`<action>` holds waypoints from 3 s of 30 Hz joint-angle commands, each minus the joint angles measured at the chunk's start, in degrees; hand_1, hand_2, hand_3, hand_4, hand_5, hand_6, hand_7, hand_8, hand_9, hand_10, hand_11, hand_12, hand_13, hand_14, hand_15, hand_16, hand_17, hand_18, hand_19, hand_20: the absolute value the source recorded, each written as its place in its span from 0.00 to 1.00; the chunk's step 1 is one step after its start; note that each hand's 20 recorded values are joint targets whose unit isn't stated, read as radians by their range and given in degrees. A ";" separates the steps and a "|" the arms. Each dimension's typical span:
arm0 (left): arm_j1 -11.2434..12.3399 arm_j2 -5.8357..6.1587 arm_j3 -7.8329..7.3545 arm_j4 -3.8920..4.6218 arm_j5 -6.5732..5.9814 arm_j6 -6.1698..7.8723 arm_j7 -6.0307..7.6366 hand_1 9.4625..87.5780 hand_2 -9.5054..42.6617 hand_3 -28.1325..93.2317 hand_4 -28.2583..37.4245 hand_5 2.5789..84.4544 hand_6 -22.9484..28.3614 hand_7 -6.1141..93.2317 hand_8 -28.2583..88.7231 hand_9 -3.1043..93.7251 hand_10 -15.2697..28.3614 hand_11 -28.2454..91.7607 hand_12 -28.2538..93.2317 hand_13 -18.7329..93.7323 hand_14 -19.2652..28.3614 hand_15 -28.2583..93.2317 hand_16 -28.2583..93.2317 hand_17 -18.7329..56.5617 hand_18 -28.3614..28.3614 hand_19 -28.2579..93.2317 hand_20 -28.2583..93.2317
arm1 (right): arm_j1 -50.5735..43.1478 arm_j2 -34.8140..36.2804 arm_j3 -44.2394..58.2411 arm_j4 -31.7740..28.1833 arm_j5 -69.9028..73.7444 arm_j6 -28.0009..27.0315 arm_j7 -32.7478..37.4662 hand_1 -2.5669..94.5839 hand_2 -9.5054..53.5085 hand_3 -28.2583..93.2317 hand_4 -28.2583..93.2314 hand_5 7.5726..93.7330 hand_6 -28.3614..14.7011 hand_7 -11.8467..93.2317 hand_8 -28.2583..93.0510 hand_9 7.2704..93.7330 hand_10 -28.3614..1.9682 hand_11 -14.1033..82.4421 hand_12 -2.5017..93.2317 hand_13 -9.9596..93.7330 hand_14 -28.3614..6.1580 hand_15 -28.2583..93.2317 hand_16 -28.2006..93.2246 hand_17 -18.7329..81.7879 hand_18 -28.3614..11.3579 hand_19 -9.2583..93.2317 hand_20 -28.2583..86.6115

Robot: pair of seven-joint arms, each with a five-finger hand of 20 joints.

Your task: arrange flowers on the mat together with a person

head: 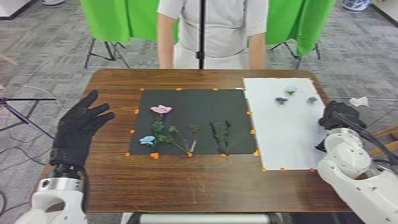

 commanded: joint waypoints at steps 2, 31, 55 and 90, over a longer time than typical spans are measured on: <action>3.29 -0.03 -1.95 -0.47 -1.48 1.64 1.12 0.20 0.29 0.89 0.03 0.42 0.56 0.17 0.17 0.42 0.77 0.44 0.31 0.43 0.98 0.65 0.17 0.15 0.96 0.65 0.39 | 8.24 -1.26 -4.88 -11.14 -1.96 4.64 -6.67 0.70 0.00 0.75 0.00 0.85 0.70 0.38 0.25 0.97 0.79 0.28 0.41 0.94 0.81 0.55 0.52 0.65 0.47 0.82 0.42; 1.66 -0.65 -2.10 0.39 -0.22 -0.50 -0.67 0.20 0.28 0.88 0.03 0.42 0.56 0.17 0.17 0.42 0.81 0.43 0.31 0.42 0.98 0.64 0.17 0.15 0.96 0.66 0.39 | 27.68 -27.65 -38.26 -3.12 -11.77 -13.08 -20.98 0.64 0.00 0.77 0.00 0.83 0.75 0.36 0.24 0.93 0.73 0.32 0.46 0.86 0.73 0.67 0.48 0.54 0.30 0.85 0.47; 0.83 -0.86 -1.63 0.93 -0.19 -0.85 -1.60 0.20 0.28 0.89 0.03 0.41 0.56 0.17 0.17 0.42 0.81 0.43 0.32 0.41 0.99 0.63 0.17 0.15 0.96 0.66 0.38 | 24.99 -28.46 -39.68 -2.25 -21.10 -16.58 -24.65 0.57 0.00 0.78 0.00 0.75 0.77 0.30 0.24 0.79 0.62 0.35 0.41 0.74 0.66 0.68 0.46 0.43 0.25 0.76 0.46; 1.16 -0.77 -1.65 0.73 -0.06 -0.45 -1.07 0.16 0.27 0.89 0.01 0.36 0.45 0.19 0.15 0.42 0.52 0.47 0.28 0.49 0.69 0.62 0.16 0.18 0.90 0.65 0.36 | 25.94 -28.05 -38.92 -4.09 -19.39 -20.36 -24.36 0.43 0.00 0.90 0.00 0.62 0.73 0.25 0.15 0.64 0.47 0.39 0.21 0.68 0.49 0.70 0.37 0.38 0.19 0.75 0.49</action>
